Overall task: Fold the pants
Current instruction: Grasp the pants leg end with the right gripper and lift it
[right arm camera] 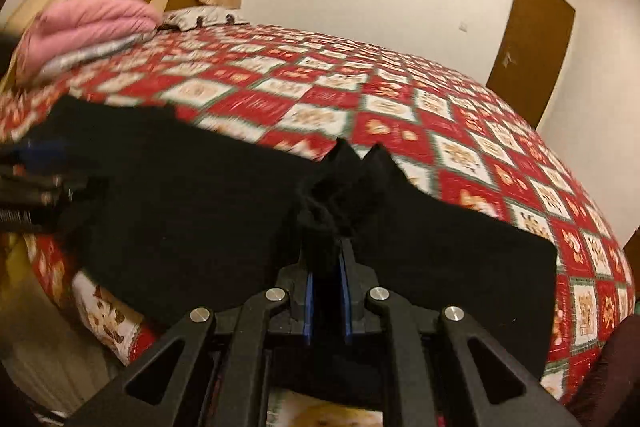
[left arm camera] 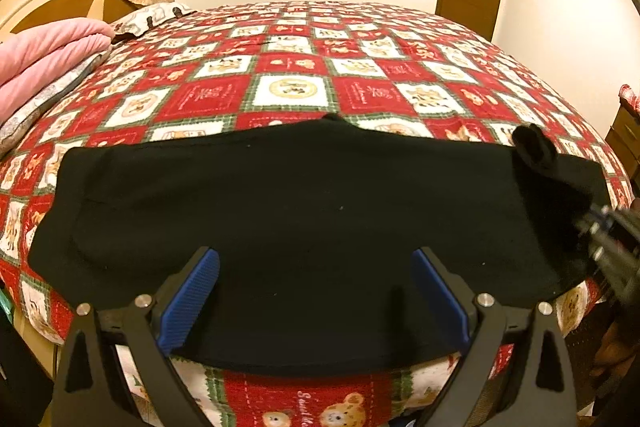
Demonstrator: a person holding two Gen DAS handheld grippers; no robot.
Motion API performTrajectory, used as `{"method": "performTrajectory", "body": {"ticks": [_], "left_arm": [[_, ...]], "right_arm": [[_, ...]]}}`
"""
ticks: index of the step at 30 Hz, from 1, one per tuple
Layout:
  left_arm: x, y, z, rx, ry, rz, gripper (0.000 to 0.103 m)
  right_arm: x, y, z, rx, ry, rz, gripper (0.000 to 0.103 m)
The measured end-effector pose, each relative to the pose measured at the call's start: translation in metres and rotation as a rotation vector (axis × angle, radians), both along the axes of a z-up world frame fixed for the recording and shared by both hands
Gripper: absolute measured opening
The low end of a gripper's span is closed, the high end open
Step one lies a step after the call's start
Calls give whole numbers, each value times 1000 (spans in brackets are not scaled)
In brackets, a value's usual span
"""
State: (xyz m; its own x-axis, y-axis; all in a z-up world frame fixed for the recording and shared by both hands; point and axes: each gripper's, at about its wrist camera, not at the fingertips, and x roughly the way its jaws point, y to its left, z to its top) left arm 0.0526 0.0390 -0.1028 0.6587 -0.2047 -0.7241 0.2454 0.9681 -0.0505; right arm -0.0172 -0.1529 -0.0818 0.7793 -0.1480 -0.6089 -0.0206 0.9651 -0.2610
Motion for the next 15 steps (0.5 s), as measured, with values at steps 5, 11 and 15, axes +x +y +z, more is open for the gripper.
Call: {"method": "performTrajectory", "body": {"ticks": [5,11,15], "left_arm": [[3,4,-5,-4,15,6,99],[6,6,-9,-1,26,7,99],[6,5,-11,21,32,1,99]], "right_arm": [[-7,19,-9,-90,-39,7,11],[-11,43,-4,-180,-115,75,11],[-7,56,-18,-221,-81,120,11]]}}
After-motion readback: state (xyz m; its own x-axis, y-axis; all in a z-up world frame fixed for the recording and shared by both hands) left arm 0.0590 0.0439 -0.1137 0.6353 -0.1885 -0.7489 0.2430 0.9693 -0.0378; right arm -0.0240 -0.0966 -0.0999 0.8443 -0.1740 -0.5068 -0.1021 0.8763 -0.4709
